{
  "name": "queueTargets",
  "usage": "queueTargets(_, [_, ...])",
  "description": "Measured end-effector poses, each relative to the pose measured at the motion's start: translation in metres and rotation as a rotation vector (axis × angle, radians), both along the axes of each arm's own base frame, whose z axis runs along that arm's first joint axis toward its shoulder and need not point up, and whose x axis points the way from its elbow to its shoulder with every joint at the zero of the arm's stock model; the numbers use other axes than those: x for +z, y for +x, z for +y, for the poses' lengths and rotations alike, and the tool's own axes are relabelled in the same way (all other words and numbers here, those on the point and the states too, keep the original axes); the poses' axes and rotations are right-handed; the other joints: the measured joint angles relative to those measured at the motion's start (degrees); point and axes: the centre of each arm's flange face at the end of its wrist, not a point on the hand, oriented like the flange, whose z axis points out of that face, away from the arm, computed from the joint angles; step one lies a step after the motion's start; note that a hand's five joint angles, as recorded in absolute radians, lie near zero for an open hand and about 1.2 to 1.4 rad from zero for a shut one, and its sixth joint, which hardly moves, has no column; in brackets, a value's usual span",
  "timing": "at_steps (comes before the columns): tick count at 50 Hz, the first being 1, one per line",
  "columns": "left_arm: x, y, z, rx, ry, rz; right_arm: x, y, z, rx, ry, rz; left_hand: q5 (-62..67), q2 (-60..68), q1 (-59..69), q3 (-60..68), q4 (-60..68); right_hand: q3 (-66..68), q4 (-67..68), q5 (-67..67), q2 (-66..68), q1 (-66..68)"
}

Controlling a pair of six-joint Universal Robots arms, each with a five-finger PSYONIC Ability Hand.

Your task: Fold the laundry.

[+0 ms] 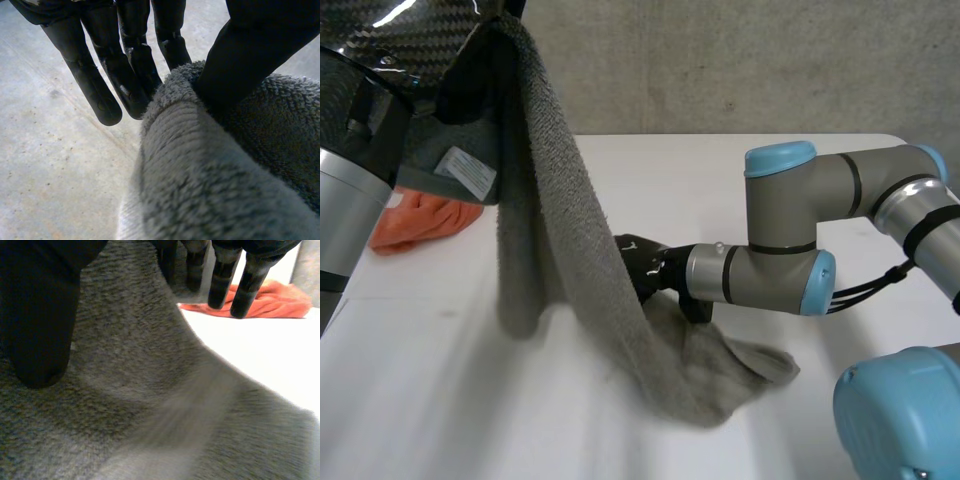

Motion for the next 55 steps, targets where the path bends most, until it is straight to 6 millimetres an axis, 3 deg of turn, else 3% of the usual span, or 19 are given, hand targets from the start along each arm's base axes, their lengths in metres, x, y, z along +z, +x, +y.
queueTargets(1, [-0.001,-0.001,0.000,-0.003,0.001,-0.002,-0.001,0.001,0.001,0.003,0.002,-0.001,0.0,0.0,0.0,0.0,0.0,12.3,12.1,11.4,13.5,13.0])
queueTargets(3, [-0.002,-0.002,-0.002,-0.004,0.005,-0.008,0.000,0.004,-0.003,-0.012,-0.012,-0.006,0.0,0.0,0.0,0.0,0.0,24.4,24.0,22.8,26.1,25.0])
queueTargets(4, [-0.003,-0.002,-0.003,-0.004,0.007,-0.009,0.001,0.005,-0.005,-0.025,-0.022,-0.008,0.0,0.0,0.0,0.0,0.0,40.7,40.3,38.1,42.6,38.1])
queueTargets(9, [-0.009,-0.005,-0.014,0.007,0.024,-0.021,0.022,0.004,-0.044,-0.234,-0.162,-0.045,0.0,0.0,0.0,0.0,0.0,52.1,51.7,47.9,52.2,41.4])
queueTargets(13, [-0.013,-0.009,-0.041,0.051,0.032,-0.042,0.079,-0.021,-0.098,-0.535,-0.373,-0.156,0.0,0.0,0.0,0.0,0.0,52.5,52.4,48.2,52.2,41.4])
queueTargets(17, [-0.012,-0.010,-0.063,0.096,0.018,-0.056,0.125,-0.040,-0.116,-0.663,-0.491,-0.245,0.0,0.0,0.0,0.0,0.0,52.5,52.4,48.9,52.2,41.4])
queueTargets(18, [-0.008,-0.011,-0.077,0.125,0.000,-0.063,0.156,-0.051,-0.120,-0.717,-0.559,-0.303,0.0,0.0,0.0,0.0,0.0,52.5,52.4,49.0,52.2,41.4])
queueTargets(23, [0.010,-0.015,-0.107,0.186,-0.071,-0.048,0.227,-0.074,-0.111,-0.801,-0.698,-0.418,0.0,0.0,0.0,0.0,0.0,52.5,52.5,49.0,52.2,41.4])
queueTargets(28, [0.021,-0.020,-0.126,0.230,-0.123,-0.009,0.258,-0.091,-0.096,-0.824,-0.756,-0.412,0.0,0.0,0.0,0.0,0.0,52.5,52.5,49.0,52.2,41.4])
queueTargets(32, [0.008,-0.027,-0.137,0.236,-0.107,-0.007,0.246,-0.097,-0.086,-0.803,-0.746,-0.303,0.0,0.0,0.0,0.0,0.0,52.5,52.5,49.5,52.2,41.4])
queueTargets(34, [-0.010,-0.032,-0.141,0.230,-0.069,-0.027,0.227,-0.099,-0.082,-0.782,-0.725,-0.212,0.0,0.0,0.0,0.0,0.0,52.5,52.5,49.5,52.2,41.4])
queueTargets(38, [-0.054,-0.041,-0.144,0.211,0.028,-0.086,0.182,-0.102,-0.073,-0.736,-0.674,-0.041,0.0,0.0,0.0,0.0,0.0,52.5,52.5,49.5,52.5,41.4])
queueTargets(42, [-0.109,-0.049,-0.139,0.183,0.159,-0.171,0.122,-0.107,-0.061,-0.672,-0.591,0.145,0.0,0.0,0.0,0.0,0.0,52.5,52.5,49.5,52.5,41.4])
queueTargets(43, [-0.115,-0.049,-0.138,0.180,0.173,-0.181,0.116,-0.108,-0.060,-0.666,-0.582,0.161,0.0,0.0,0.0,0.0,0.0,52.5,52.5,49.5,52.5,41.4])
queueTargets(44, [-0.133,-0.050,-0.134,0.172,0.217,-0.210,0.094,-0.110,-0.055,-0.642,-0.549,0.220,0.0,0.0,0.0,0.0,0.0,52.5,52.5,49.5,52.5,41.4])
queueTargets(50, [-0.176,-0.048,-0.119,0.154,0.327,-0.286,0.040,-0.118,-0.041,-0.592,-0.460,0.353,0.0,0.0,0.0,0.0,0.0,52.5,52.5,49.5,52.5,41.4])
queueTargets(52, [-0.183,-0.046,-0.114,0.151,0.348,-0.300,0.031,-0.122,-0.040,-0.592,-0.444,0.371,0.0,0.0,0.0,0.0,0.0,43.4,43.0,41.7,43.2,33.8])
queueTargets(53, [-0.188,-0.044,-0.110,0.148,0.365,-0.310,0.023,-0.125,-0.039,-0.597,-0.432,0.382,0.0,0.0,0.0,0.0,0.0,26.0,25.8,24.9,24.4,18.1])
queueTargets(55, [-0.190,-0.043,-0.107,0.146,0.372,-0.315,0.020,-0.128,-0.039,-0.606,-0.427,0.385,0.0,0.0,0.0,0.0,0.0,26.0,25.8,24.9,24.4,18.1])
